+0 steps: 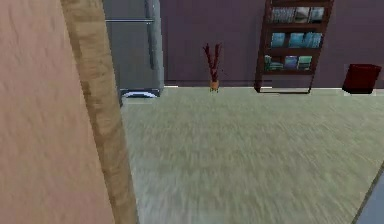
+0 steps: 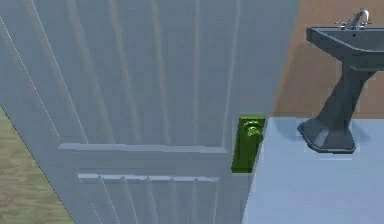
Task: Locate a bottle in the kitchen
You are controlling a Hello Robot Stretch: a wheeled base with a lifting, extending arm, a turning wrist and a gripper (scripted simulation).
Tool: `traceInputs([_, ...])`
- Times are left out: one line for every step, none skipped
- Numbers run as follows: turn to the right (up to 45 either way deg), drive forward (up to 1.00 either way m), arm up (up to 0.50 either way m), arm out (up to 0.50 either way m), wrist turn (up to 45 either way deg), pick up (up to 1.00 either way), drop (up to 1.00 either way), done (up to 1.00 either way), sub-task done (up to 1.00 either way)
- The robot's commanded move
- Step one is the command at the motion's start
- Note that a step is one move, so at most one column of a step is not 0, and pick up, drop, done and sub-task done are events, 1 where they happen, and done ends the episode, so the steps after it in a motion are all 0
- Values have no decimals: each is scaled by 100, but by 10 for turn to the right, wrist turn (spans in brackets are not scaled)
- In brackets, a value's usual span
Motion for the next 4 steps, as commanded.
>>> traceInputs([120,0,0,0,0,0,0,0,0])
traceInputs([0,75,0,0,0,0,0,0,0])
traceInputs([450,0,0,0,0,0,0,0,0])
traceInputs([210,0,0,0,0,0,0,0,0])
